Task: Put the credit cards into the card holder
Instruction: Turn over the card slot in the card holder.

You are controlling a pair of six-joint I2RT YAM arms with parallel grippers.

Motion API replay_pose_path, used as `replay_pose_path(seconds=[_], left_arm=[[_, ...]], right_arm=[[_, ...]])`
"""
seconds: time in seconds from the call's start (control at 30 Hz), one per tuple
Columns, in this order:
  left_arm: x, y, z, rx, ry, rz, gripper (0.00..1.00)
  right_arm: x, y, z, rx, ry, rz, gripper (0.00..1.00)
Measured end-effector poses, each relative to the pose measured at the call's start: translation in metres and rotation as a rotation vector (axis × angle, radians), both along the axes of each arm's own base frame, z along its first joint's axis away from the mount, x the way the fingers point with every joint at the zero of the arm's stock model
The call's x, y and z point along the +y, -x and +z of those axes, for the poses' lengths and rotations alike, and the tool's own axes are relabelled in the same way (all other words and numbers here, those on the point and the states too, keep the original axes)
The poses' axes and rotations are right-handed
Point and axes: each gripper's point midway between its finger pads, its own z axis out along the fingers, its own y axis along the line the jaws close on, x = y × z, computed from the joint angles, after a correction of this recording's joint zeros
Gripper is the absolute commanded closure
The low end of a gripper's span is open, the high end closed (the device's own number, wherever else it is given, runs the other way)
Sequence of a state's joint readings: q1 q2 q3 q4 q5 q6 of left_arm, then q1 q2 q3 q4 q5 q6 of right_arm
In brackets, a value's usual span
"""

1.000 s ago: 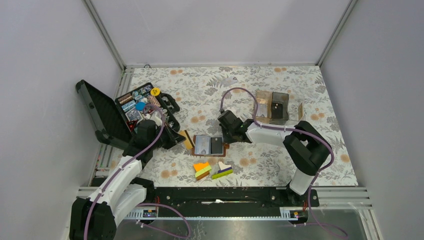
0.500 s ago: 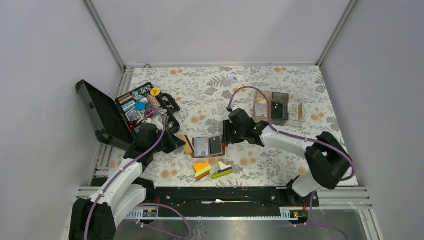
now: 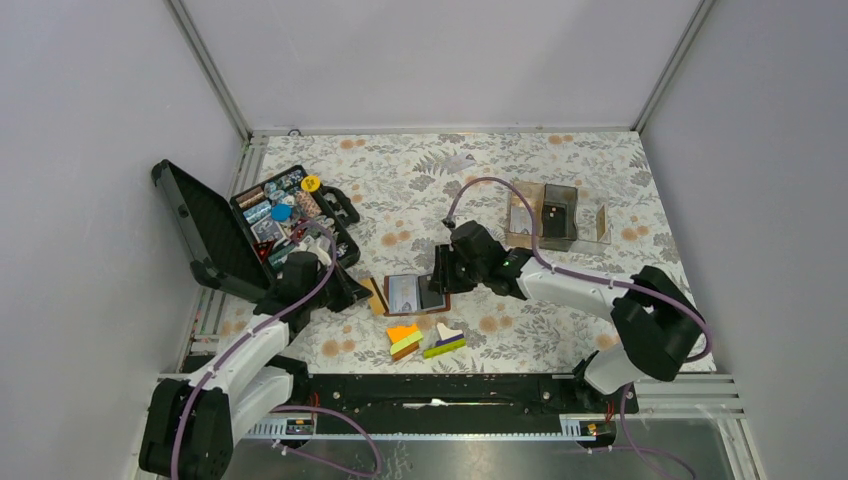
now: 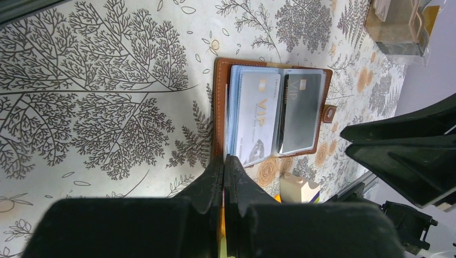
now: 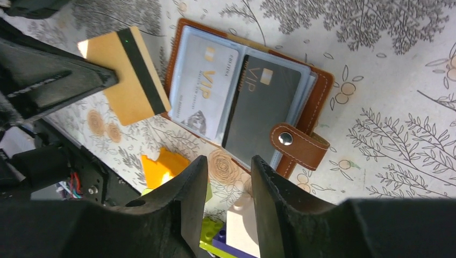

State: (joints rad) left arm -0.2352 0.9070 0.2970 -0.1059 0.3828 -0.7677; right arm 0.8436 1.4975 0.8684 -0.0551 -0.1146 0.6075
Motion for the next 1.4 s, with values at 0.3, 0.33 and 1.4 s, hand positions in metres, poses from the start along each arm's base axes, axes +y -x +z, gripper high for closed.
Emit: replay_pose_path(seconds=[0.3,0.33,1.4], left_arm=[[-0.002,-0.006,-0.005,0.003,0.0,-0.002,1.0],[-0.002,-0.006,-0.006,0.005,0.0,-0.002,1.0],[-0.004,-0.01,-0.007,-0.007,-0.003,-0.014,1.0]], right_arm=[[-0.009,0.001,-0.029,0.048,0.086,-0.026,0.61],[-0.009,0.001,-0.03,0.049,0.089,-0.029,0.61],[-0.017,0.003,-0.064,0.108,0.138,-0.09,0.67]])
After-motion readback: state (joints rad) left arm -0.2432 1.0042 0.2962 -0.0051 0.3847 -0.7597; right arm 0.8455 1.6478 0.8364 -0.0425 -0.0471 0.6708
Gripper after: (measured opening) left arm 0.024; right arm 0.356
